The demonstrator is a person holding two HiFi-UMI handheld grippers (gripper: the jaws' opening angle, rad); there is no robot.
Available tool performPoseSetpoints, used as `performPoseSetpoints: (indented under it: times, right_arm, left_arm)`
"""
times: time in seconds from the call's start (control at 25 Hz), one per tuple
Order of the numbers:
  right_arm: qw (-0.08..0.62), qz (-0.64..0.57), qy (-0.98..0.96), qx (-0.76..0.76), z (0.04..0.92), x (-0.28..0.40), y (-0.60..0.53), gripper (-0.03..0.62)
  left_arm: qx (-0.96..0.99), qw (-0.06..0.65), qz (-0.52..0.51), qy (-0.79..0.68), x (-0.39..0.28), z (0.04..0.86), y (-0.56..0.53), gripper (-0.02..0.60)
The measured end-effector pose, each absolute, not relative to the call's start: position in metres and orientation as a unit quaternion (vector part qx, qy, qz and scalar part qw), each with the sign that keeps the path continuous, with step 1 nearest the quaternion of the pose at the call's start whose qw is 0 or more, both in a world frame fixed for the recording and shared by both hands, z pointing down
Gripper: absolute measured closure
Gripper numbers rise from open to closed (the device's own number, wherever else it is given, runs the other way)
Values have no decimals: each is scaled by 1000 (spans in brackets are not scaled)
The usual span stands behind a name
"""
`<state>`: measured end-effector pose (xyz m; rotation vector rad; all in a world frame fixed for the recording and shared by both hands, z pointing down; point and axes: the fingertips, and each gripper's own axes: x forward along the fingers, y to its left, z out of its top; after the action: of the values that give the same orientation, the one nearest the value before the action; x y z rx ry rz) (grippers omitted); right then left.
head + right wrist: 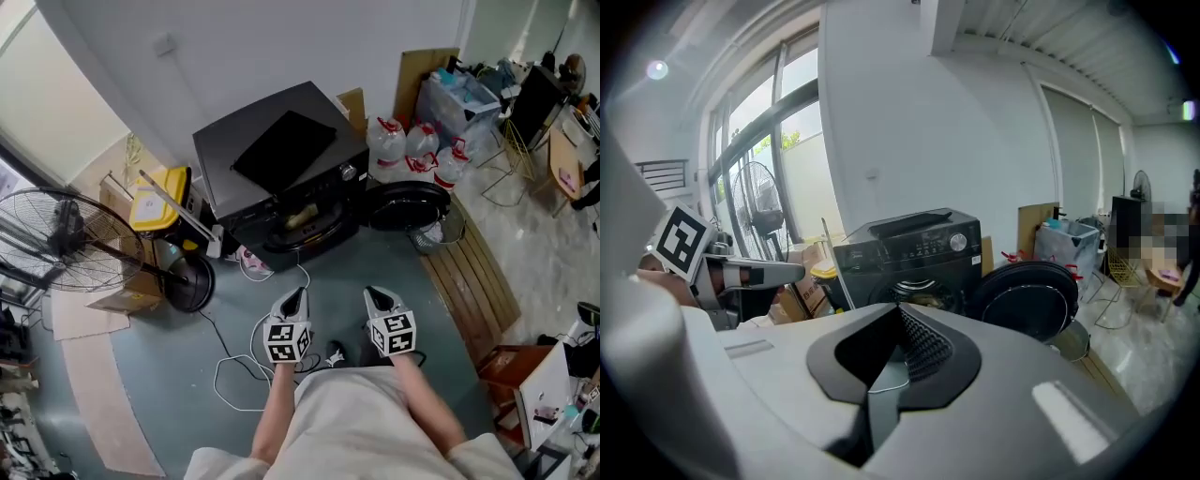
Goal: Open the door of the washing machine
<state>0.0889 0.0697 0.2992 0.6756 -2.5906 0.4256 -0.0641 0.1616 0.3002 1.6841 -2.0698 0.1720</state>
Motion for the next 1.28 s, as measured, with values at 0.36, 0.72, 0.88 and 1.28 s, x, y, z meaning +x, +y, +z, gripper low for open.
performPoseSetpoints:
  times: [0.36, 0.72, 0.88, 1.28]
  right_arm:
    - [215, 148, -934, 242, 300, 90, 75, 594]
    - [211, 150, -937, 234, 296, 77, 79, 594]
    - [210, 149, -939, 228, 297, 70, 80, 594]
    - [213, 140, -946, 198, 295, 48, 94, 594]
  left_arm:
    - [624, 236, 65, -742, -60, 302, 163, 525]
    - [625, 236, 54, -742, -66, 295, 160, 525]
    - [625, 237, 54, -742, -67, 296, 162, 523]
    - [615, 242, 53, -749, -73, 301, 166, 525]
